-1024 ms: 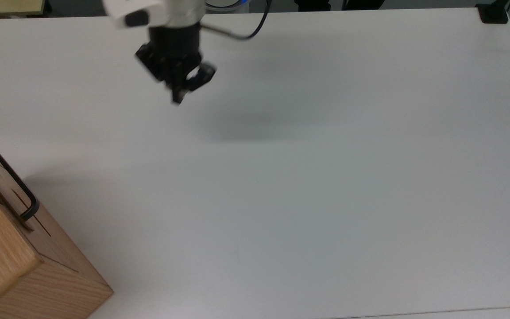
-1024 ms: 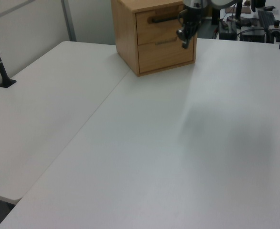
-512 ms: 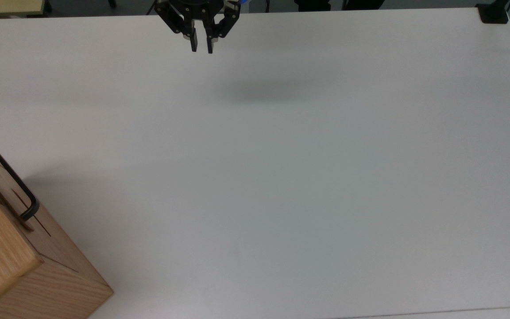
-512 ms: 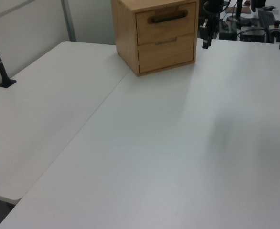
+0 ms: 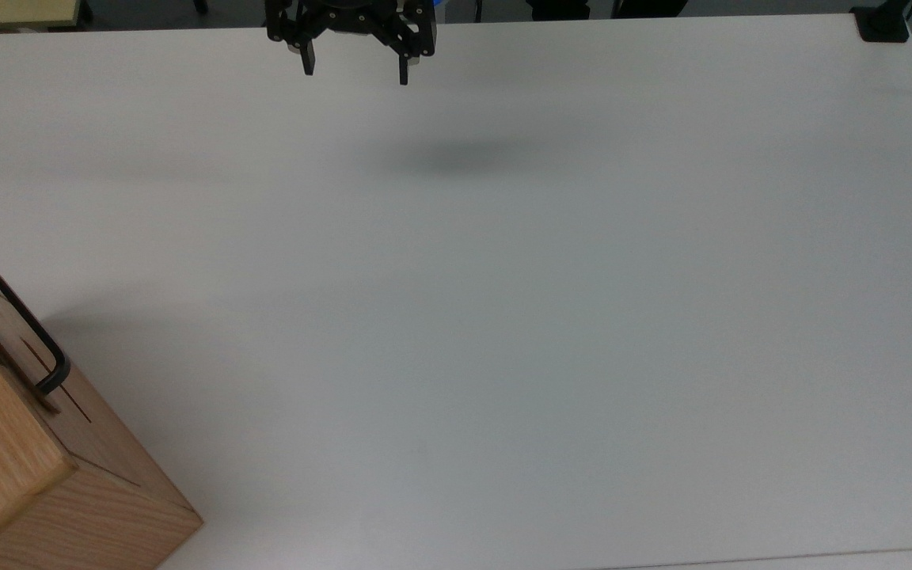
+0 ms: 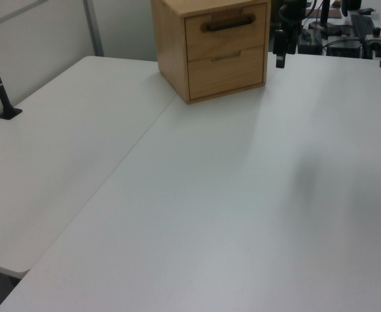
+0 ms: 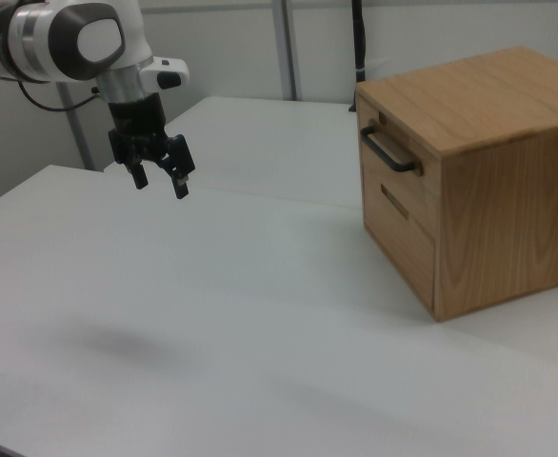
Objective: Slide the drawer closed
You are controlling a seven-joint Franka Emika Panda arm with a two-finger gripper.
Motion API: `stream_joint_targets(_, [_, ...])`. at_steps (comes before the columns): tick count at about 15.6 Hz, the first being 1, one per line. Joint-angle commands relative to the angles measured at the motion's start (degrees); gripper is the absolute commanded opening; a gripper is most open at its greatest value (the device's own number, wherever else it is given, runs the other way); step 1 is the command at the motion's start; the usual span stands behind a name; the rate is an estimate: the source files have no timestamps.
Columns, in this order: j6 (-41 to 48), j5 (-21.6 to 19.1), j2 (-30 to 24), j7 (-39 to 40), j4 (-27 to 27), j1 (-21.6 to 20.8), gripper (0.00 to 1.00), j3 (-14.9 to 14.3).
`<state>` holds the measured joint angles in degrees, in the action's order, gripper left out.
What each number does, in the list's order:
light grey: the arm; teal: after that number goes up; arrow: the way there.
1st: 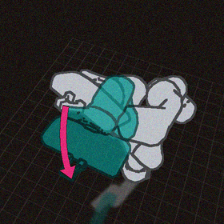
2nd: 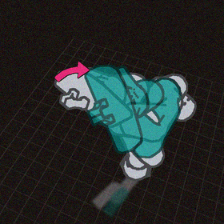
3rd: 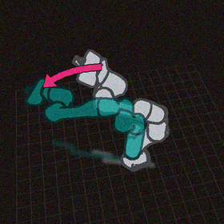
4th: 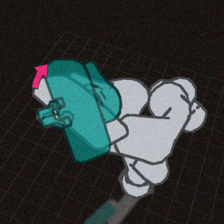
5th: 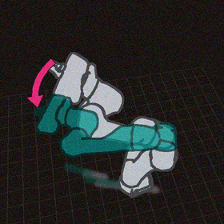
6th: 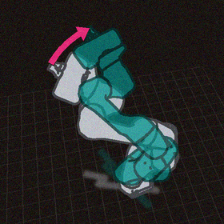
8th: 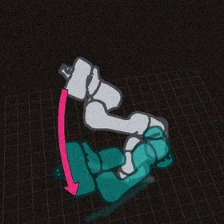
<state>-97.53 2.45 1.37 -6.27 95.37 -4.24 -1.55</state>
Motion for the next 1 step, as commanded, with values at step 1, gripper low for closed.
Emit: stream_joint_targets(1, [2.9, 0.8, -1.3, 0.5, -0.3, -0.8, 1.00, -0.6])
